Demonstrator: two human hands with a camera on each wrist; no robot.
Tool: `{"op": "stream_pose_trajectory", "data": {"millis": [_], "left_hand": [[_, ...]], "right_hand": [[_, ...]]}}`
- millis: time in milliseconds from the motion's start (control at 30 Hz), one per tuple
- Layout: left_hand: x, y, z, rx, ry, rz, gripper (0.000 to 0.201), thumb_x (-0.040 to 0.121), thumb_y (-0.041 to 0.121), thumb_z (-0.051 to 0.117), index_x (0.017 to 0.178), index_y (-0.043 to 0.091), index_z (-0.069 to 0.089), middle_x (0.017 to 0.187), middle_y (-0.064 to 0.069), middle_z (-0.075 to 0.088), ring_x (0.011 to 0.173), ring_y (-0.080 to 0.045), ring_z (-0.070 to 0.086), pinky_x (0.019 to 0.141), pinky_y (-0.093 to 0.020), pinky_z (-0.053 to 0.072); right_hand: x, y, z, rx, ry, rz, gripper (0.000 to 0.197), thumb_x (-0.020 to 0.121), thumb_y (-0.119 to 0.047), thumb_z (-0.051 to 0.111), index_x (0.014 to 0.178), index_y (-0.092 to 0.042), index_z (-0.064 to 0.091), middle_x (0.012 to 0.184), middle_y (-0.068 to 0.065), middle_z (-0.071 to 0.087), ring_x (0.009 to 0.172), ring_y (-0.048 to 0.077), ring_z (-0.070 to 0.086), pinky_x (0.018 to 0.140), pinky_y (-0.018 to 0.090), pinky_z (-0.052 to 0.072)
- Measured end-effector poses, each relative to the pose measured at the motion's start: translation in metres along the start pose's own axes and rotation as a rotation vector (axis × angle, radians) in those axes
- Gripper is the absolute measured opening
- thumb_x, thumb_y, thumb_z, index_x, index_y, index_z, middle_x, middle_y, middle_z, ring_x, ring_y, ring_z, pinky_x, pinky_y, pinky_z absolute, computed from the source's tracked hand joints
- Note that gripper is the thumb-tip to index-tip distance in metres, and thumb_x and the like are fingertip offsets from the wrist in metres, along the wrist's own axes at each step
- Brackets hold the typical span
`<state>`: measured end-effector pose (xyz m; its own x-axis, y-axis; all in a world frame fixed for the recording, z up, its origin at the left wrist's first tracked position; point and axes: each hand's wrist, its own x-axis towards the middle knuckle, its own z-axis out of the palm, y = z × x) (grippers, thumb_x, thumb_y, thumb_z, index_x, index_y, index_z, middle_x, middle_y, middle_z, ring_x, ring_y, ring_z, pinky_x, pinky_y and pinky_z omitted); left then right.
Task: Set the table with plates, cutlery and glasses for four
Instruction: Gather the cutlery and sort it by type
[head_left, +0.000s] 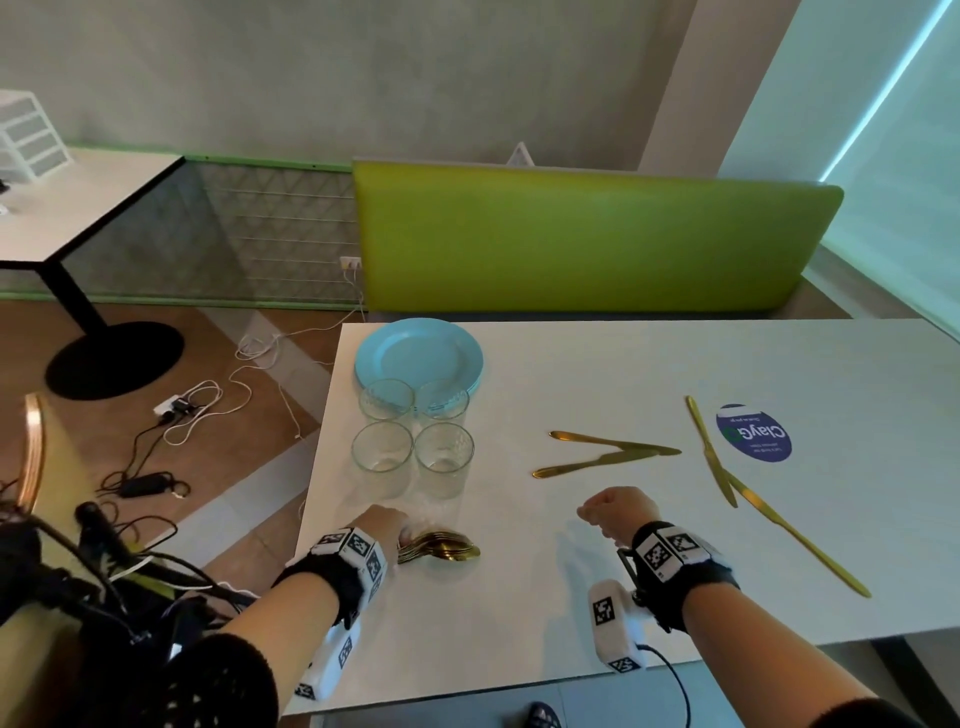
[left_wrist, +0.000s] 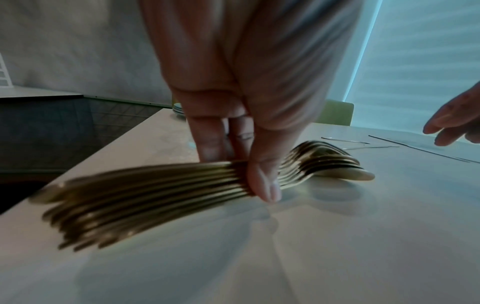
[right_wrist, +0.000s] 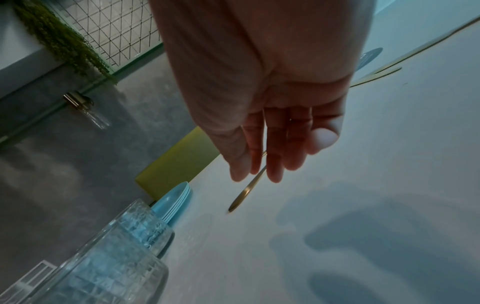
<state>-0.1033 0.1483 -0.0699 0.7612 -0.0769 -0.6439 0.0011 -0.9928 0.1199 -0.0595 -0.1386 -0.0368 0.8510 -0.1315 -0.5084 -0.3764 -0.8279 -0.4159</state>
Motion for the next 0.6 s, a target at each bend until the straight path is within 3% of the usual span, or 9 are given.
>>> {"op": "stream_pose_trajectory", "data": {"millis": [67,167,233,267,300,333,433,500,600], "left_hand": [[-0.001,-0.001,-0.002,0.003,-0.001,-0.005,0.022,0.081,0.008,0.067,0.093,0.019,0.053,0.107,-0.003,0.055,0.105,-0.019,0.057,0.076,-0.022,0.042],[0.004,-0.003,-0.003,-0.018,-0.03,-0.022,0.039,0.082,0.008,0.065,0.064,0.024,0.034,0.086,0.003,0.048,0.09,-0.012,0.045,0.055,-0.013,0.029],[0.0,0.0,-0.007,-0.007,-0.032,-0.033,0.018,0.082,0.014,0.068,0.077,0.022,0.052,0.089,0.003,0.056,0.097,-0.016,0.052,0.064,-0.014,0.04],[-0.002,0.0,-0.008,0.006,-0.025,-0.036,0.018,0.082,0.017,0.069,0.099,0.016,0.062,0.105,-0.001,0.061,0.107,-0.019,0.056,0.078,-0.019,0.046],[0.0,0.0,-0.006,0.025,-0.013,-0.043,0.038,0.082,0.019,0.069,0.118,0.011,0.06,0.121,-0.006,0.06,0.116,-0.021,0.056,0.09,-0.023,0.046],[-0.003,0.001,-0.006,0.03,-0.001,-0.054,0.049,0.082,0.021,0.069,0.128,0.009,0.055,0.129,-0.008,0.058,0.121,-0.022,0.054,0.097,-0.025,0.044],[-0.006,0.005,-0.007,0.013,0.028,-0.111,0.058,0.079,0.028,0.072,0.13,0.008,0.054,0.131,-0.01,0.058,0.121,-0.023,0.056,0.1,-0.027,0.046],[-0.007,0.007,-0.008,-0.01,0.04,-0.136,0.06,0.077,0.031,0.074,0.129,0.007,0.055,0.129,-0.01,0.059,0.119,-0.023,0.058,0.099,-0.028,0.048],[-0.004,0.012,-0.008,-0.001,0.055,-0.161,0.055,0.078,0.03,0.073,0.125,0.006,0.056,0.125,-0.009,0.061,0.114,-0.023,0.061,0.094,-0.026,0.049]], "right_hand": [[0.002,-0.002,0.001,-0.005,0.009,-0.01,0.015,0.086,-0.029,0.063,0.076,-0.019,0.059,0.09,0.001,0.06,0.082,0.018,0.052,0.076,0.026,0.045],[0.002,-0.003,-0.001,-0.01,0.031,-0.025,0.016,0.086,-0.028,0.065,0.091,-0.013,0.069,0.093,0.004,0.064,0.087,0.02,0.059,0.083,0.029,0.049],[0.001,-0.002,-0.003,-0.019,0.048,-0.035,0.023,0.087,-0.028,0.065,0.101,-0.01,0.071,0.102,0.005,0.068,0.093,0.019,0.061,0.086,0.028,0.048],[0.0,-0.002,-0.004,-0.021,0.055,-0.039,0.024,0.087,-0.028,0.064,0.102,-0.009,0.07,0.105,0.005,0.069,0.091,0.018,0.059,0.086,0.027,0.047],[0.0,-0.001,-0.005,-0.017,0.062,-0.04,0.024,0.087,-0.028,0.065,0.102,-0.009,0.07,0.105,0.005,0.069,0.088,0.016,0.056,0.085,0.026,0.047],[0.001,0.0,-0.007,-0.012,0.066,-0.041,0.024,0.087,-0.028,0.065,0.102,-0.009,0.07,0.103,0.005,0.069,0.087,0.015,0.055,0.084,0.026,0.047],[0.001,0.004,-0.011,0.014,0.068,-0.038,0.019,0.086,-0.027,0.065,0.097,-0.012,0.069,0.089,0.0,0.062,0.084,0.015,0.054,0.081,0.026,0.046],[0.002,0.006,-0.014,0.029,0.071,-0.038,0.01,0.086,-0.027,0.066,0.085,-0.017,0.065,0.079,-0.004,0.059,0.083,0.016,0.054,0.077,0.024,0.045],[0.001,0.009,-0.018,0.039,0.077,-0.036,0.014,0.086,-0.027,0.066,0.076,-0.02,0.058,0.073,-0.007,0.056,0.083,0.016,0.054,0.076,0.023,0.043]]}}
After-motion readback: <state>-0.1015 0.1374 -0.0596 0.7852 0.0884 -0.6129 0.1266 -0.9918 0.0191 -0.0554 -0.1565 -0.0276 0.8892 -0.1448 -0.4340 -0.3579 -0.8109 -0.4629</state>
